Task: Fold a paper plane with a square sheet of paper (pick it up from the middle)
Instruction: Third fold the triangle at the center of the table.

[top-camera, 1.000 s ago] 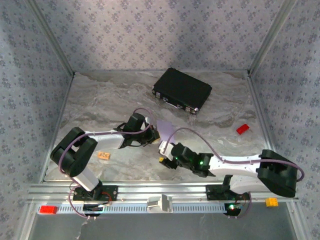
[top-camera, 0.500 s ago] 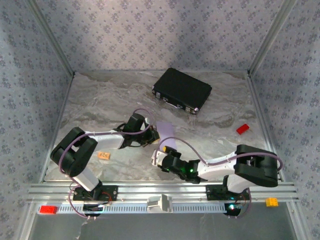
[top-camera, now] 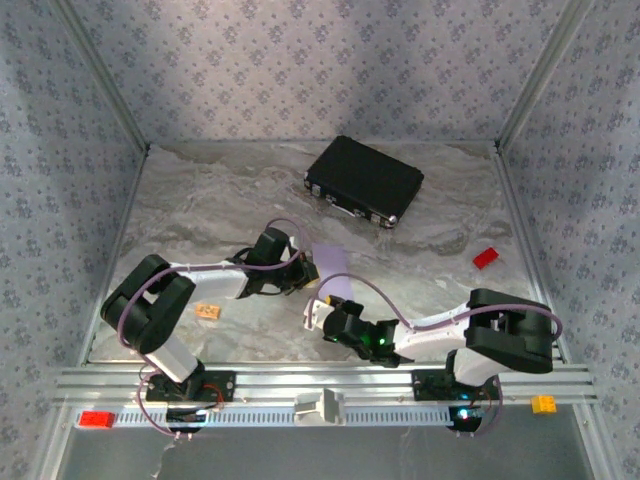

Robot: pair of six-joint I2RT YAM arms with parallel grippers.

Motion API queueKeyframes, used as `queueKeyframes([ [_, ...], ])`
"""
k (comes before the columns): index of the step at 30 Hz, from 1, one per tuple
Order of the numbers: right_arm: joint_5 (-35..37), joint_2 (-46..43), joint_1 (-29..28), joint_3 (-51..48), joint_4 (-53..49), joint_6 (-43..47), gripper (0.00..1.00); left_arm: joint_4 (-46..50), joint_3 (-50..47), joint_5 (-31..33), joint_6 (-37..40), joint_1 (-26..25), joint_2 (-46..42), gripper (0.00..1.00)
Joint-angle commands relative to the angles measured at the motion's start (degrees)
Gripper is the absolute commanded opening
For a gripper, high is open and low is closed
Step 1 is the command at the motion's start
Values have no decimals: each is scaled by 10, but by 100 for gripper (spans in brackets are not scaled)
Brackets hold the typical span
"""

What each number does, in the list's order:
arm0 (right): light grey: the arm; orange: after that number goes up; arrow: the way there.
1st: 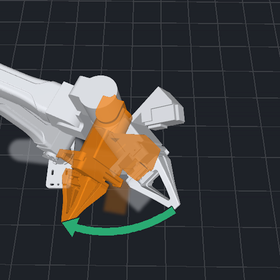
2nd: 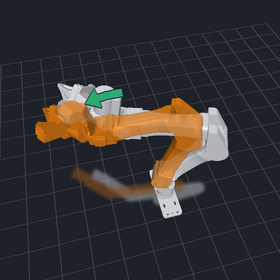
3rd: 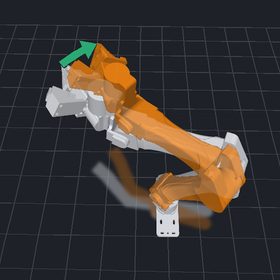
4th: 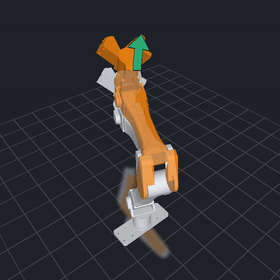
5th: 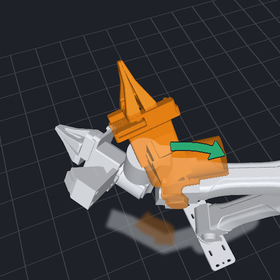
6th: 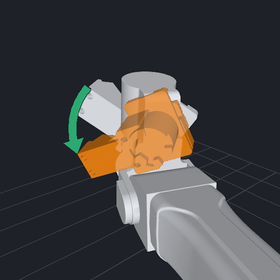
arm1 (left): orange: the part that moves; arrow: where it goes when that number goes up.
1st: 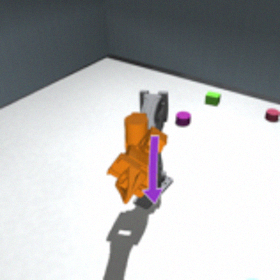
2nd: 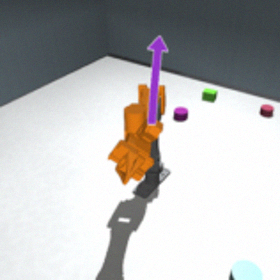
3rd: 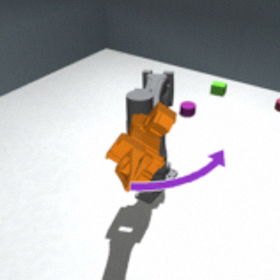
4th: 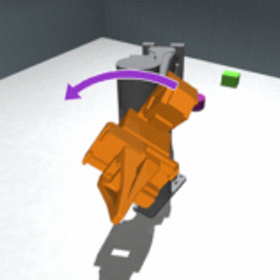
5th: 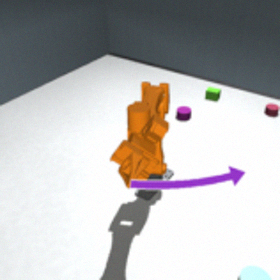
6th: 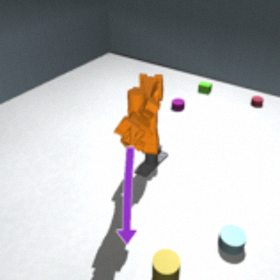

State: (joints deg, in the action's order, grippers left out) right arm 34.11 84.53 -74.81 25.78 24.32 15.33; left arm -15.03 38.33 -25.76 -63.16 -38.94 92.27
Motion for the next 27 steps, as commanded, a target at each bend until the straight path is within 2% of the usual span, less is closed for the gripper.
queueKeyframes([
  [1,8,-9,1,1,9,-11,23,-4,-1,-9,-4,4,-4,6],
  [7,5,-14,1,-1,11,-13,19,-2,-2,-5,-4,4,-5,6],
  [19,3,-27,9,-10,10,-32,6,6,1,0,-3,4,-2,8],
  [21,1,-28,11,-9,7,-34,5,11,0,4,-2,4,-6,13],
  [23,-5,-30,13,-8,0,-41,4,27,0,16,1,4,-14,26],
  [27,-50,-45,29,-5,-25,-74,4,71,-1,51,13,4,-41,46],
])
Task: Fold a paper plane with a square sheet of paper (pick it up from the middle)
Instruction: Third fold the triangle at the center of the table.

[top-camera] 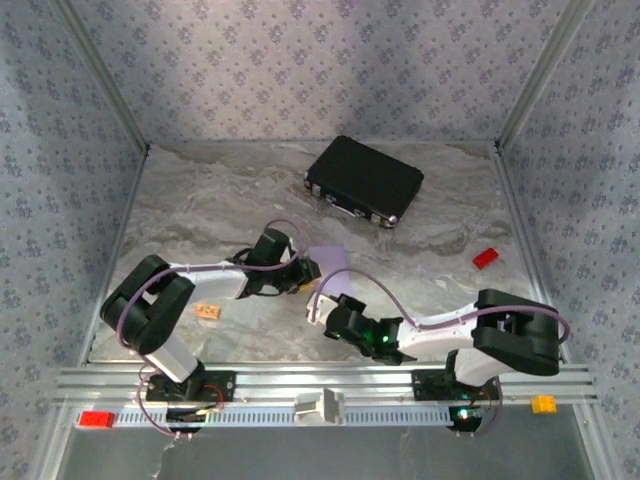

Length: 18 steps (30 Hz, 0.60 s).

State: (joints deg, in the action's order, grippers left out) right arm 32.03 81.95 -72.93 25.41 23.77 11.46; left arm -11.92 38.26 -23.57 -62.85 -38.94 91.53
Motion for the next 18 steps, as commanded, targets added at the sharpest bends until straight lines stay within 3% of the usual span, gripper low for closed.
queueKeyframes([
  [1,-47,-24,16,0,-25,-45,4,53,1,39,15,4,-43,51],
  [4,-119,-41,39,6,-48,-82,4,110,9,79,31,4,-74,64],
  [7,-206,-55,79,16,-70,-124,4,155,18,114,45,5,-103,68],
  [11,-321,-55,136,37,-112,-187,3,195,30,143,61,5,-131,70],
  [18,-463,-23,200,78,-149,-260,2,199,33,141,68,5,-137,68],
])
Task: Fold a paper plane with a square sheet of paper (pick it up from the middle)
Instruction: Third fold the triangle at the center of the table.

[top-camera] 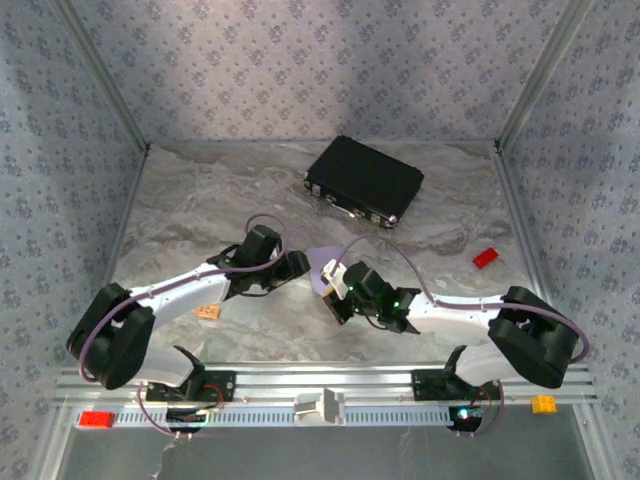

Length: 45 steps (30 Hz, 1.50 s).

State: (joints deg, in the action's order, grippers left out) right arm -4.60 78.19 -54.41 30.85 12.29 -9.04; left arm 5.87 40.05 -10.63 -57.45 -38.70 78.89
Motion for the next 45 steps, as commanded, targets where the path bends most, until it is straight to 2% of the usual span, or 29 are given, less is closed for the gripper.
queueKeyframes([
  [1,-118,20,22,29,-37,-63,2,17,15,9,15,2,-9,67],
  [7,-233,51,65,54,-56,-92,3,6,17,-4,21,2,-5,54],
  [12,-287,55,80,38,-21,-109,3,-4,25,-21,30,2,5,46],
  [16,-303,53,83,25,-6,-112,3,-14,37,-37,41,2,19,39],
  [20,-301,53,88,15,1,-115,3,-17,64,-66,65,3,56,29],
  [27,-286,51,98,-4,23,-125,3,-20,122,-99,87,3,137,20],
  [36,-268,51,103,-25,46,-137,3,-2,176,-135,104,0,246,13],
  [45,-238,51,110,-20,36,-143,3,2,174,-140,113,-4,298,9],
])
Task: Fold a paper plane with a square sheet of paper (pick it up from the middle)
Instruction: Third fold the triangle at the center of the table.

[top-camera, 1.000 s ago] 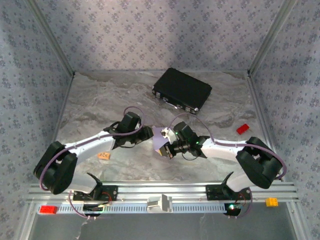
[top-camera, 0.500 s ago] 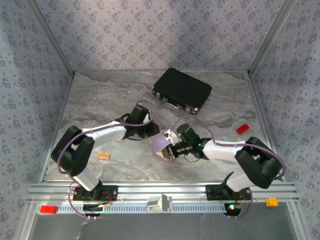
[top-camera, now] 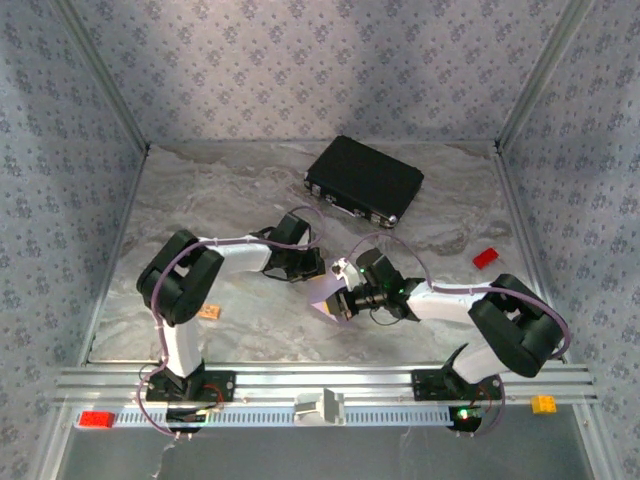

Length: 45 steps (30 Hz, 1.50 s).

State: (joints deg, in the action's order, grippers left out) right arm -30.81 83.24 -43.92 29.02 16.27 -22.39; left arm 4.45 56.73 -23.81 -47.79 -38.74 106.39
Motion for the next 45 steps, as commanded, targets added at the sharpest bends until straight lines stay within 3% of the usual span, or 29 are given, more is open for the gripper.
queueKeyframes([
  [1,33,0,5,0,-8,-10,3,17,8,-9,18,-5,27,9],
  [7,107,1,11,8,-37,-9,3,35,21,-6,31,-5,37,8],
  [13,135,1,19,4,-40,-12,3,37,22,-4,30,-5,36,8],
  [45,149,9,26,-6,-42,-25,3,37,19,2,26,-5,24,8],
])
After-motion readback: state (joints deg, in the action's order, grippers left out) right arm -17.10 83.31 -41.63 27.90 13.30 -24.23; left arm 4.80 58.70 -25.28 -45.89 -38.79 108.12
